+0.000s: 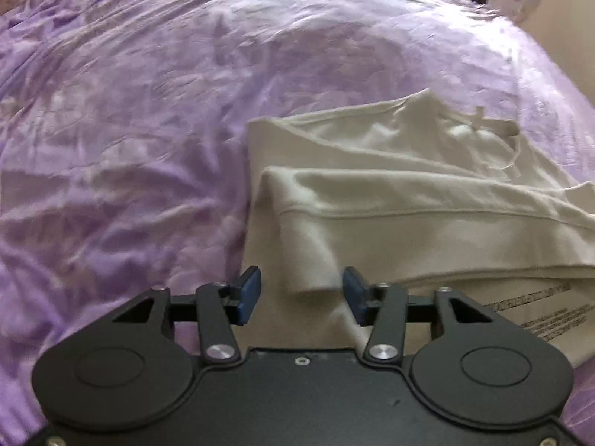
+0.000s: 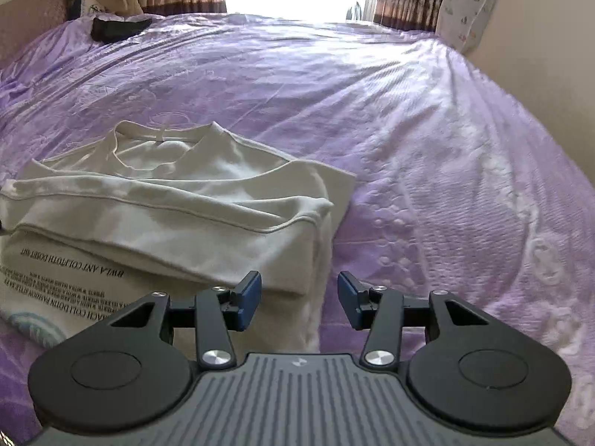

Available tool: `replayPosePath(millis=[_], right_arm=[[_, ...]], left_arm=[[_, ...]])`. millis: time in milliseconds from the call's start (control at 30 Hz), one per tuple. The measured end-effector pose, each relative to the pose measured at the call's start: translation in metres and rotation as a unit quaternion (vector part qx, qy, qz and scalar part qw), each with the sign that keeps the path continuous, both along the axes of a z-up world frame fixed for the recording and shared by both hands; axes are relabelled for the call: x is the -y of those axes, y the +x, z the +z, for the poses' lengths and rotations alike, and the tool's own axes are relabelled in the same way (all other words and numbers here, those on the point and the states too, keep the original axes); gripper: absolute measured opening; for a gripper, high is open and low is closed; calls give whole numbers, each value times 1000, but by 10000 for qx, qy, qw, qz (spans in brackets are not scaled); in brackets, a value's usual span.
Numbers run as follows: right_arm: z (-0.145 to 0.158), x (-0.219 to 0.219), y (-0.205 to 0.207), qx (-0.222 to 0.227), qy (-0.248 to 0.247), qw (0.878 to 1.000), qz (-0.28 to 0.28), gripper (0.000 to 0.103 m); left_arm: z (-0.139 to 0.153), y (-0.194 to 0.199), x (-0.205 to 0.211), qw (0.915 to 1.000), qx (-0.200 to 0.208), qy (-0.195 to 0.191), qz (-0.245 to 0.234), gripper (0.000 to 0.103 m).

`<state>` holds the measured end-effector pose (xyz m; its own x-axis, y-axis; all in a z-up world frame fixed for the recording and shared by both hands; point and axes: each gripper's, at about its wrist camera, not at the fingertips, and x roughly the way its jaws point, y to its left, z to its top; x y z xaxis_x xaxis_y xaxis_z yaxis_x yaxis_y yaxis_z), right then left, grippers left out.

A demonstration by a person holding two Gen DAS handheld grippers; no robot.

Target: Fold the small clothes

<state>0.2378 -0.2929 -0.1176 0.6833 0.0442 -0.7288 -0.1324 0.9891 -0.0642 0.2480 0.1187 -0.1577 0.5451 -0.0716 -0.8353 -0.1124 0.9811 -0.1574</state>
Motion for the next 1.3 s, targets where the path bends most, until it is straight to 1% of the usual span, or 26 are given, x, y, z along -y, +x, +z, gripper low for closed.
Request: replayPosePath(millis=[100, 167, 200, 233, 267, 300, 333, 367, 400, 467, 567, 667, 700, 867, 900, 933, 967, 1033, 1067, 1133, 1200, 1267, 1300], right_arm=[[-3, 3, 10, -85, 364, 9992, -111, 56], [-5, 7, 15, -123, 559, 9982, -172, 56], [-7, 8, 18, -179, 609, 9977, -219, 56], [-9, 8, 20, -239, 615, 9975, -258, 56], [-11, 9, 22, -303, 625, 9972, -285, 56], [-13, 10, 23, -348, 659, 9968, -298, 52], [-14, 11, 22, -336, 723, 9964, -294, 29], [-16, 12, 21, -376, 843, 9954, -235, 13], [-15, 13, 20, -400, 923, 9947, -213, 6], [-12, 14, 18, -315, 971, 9945, -252, 6], [-2, 16, 16, -35, 1045, 9940, -308, 6], [11, 16, 22, 247, 1158, 9923, -373, 6], [15, 16, 26, 303, 1179, 9918, -389, 6], [33, 24, 53, 867, 1492, 9828, -662, 6], [37, 28, 59, 944, 1537, 9802, -818, 8], [41, 31, 62, 1010, 1571, 9778, -945, 17], [46, 34, 61, 1124, 1634, 9744, -1058, 20], [52, 41, 55, 1411, 1802, 9678, -1048, 33], [54, 43, 52, 1448, 1790, 9678, -1022, 33], [50, 43, 52, 1174, 1495, 9773, -931, 33], [38, 43, 51, 813, 1288, 9853, -775, 33], [22, 44, 45, 430, 1228, 9895, -628, 33], [14, 44, 43, 245, 1181, 9910, -579, 33]], left_arm=[[4, 1, 4, 9997, 122, 160, -132, 40], [3, 4, 5, 9996, 97, 237, -151, 23], [2, 6, 4, 9996, 64, 235, -140, 22], [3, 6, 3, 9997, 70, 211, -132, 15], [2, 6, 2, 9997, 78, 176, -134, 4], [1, 6, 2, 9997, 76, 167, -130, 3], [2, 6, 1, 9998, 94, 156, -119, 3], [2, 6, 0, 9998, 124, 123, -92, 2], [4, 6, -1, 9998, 159, 75, -84, 2], [9, 7, -2, 9996, 249, 55, -73, 2], [24, 9, -6, 9988, 478, 81, -8, 2], [38, 14, -17, 9968, 762, -176, 141, 2], [42, 18, -18, 9962, 843, -188, 139, 2], [60, 51, -16, 9940, 1071, 24, 239, 2], [63, 56, -16, 9938, 1077, 68, 269, 2], [68, 58, -18, 9928, 1145, 86, 337, 2], [74, 59, -22, 9914, 1248, 45, 380, 5], [81, 57, -29, 9895, 1363, -10, 471, 10], [82, 56, -32, 9895, 1339, 22, 538, 14], [80, 50, -35, 9913, 1201, 89, 538, 17], [69, 39, -35, 9936, 1052, 132, 392, 20], [51, 32, -30, 9967, 724, 233, 272, 37], [42, 29, -29, 9977, 581, 263, 219, 38]])
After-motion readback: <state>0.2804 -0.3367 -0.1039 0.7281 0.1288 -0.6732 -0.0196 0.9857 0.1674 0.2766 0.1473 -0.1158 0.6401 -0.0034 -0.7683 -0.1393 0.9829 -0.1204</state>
